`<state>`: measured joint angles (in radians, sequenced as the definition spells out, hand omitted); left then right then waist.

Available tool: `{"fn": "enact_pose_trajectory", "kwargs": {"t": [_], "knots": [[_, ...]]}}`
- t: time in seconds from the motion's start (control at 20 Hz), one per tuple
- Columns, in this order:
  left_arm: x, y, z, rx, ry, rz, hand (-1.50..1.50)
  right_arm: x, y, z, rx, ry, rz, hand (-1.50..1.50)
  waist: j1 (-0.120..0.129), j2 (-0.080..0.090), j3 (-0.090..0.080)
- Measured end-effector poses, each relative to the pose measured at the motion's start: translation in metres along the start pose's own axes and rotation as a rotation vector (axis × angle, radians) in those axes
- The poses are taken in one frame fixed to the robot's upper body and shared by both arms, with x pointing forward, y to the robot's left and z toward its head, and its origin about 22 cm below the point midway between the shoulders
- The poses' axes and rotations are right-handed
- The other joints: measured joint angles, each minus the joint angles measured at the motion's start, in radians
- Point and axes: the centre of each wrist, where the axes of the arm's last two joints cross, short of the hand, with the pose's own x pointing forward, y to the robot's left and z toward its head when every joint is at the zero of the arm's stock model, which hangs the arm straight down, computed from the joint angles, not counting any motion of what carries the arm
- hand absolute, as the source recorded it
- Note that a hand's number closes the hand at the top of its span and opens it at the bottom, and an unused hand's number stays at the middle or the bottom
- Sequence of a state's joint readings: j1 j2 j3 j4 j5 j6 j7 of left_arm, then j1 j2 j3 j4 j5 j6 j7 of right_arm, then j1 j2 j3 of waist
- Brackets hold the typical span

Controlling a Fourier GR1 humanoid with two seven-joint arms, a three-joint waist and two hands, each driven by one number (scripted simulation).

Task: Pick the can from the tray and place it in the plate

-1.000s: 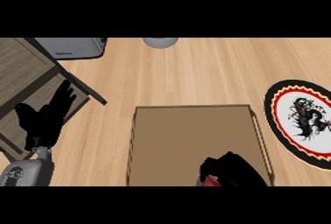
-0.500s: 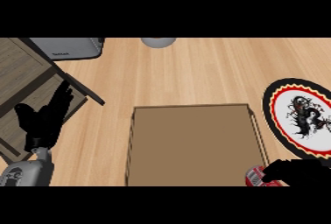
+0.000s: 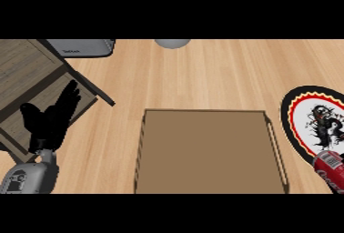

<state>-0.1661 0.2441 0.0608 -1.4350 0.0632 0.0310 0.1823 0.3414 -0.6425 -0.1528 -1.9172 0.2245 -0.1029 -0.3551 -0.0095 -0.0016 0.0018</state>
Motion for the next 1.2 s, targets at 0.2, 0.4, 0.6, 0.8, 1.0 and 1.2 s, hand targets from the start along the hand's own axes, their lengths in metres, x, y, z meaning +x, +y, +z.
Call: {"fn": "enact_pose_trajectory", "kwargs": {"t": [0.2, 0.4, 0.6, 0.8, 1.0, 1.2], "knots": [[-0.001, -0.007, -0.002, -0.013, -0.014, 0.001, 0.0, -0.04, -0.015, -0.013, -0.026, 0.059, 0.011, 1.5, 0.01, 0.001, 0.001], [-0.002, -0.001, -0.004, -0.017, -0.007, 0.003, 0.0, -0.077, -0.024, -0.027, -0.022, 0.096, 0.033, 1.5, 0.017, 0.002, 0.0], [-0.005, 0.001, -0.003, -0.03, -0.012, 0.002, 0.0, -0.111, -0.024, -0.032, 0.023, 0.129, 0.094, 1.5, 0.024, 0.004, 0.001], [-0.003, -0.005, -0.003, -0.027, -0.012, -0.007, 0.0, -0.132, -0.024, -0.04, 0.133, 0.195, 0.064, -1.5, 0.032, 0.006, 0.001], [-0.002, -0.009, -0.004, -0.031, -0.015, -0.007, 0.0, -0.156, -0.026, -0.038, 0.235, 0.212, 0.013, -1.5, 0.034, 0.007, 0.002], [-0.002, -0.005, -0.006, -0.027, -0.007, 0.0, 0.0, -0.168, -0.024, -0.046, 0.226, 0.137, -0.035, -1.5, 0.031, 0.007, 0.001]]}}
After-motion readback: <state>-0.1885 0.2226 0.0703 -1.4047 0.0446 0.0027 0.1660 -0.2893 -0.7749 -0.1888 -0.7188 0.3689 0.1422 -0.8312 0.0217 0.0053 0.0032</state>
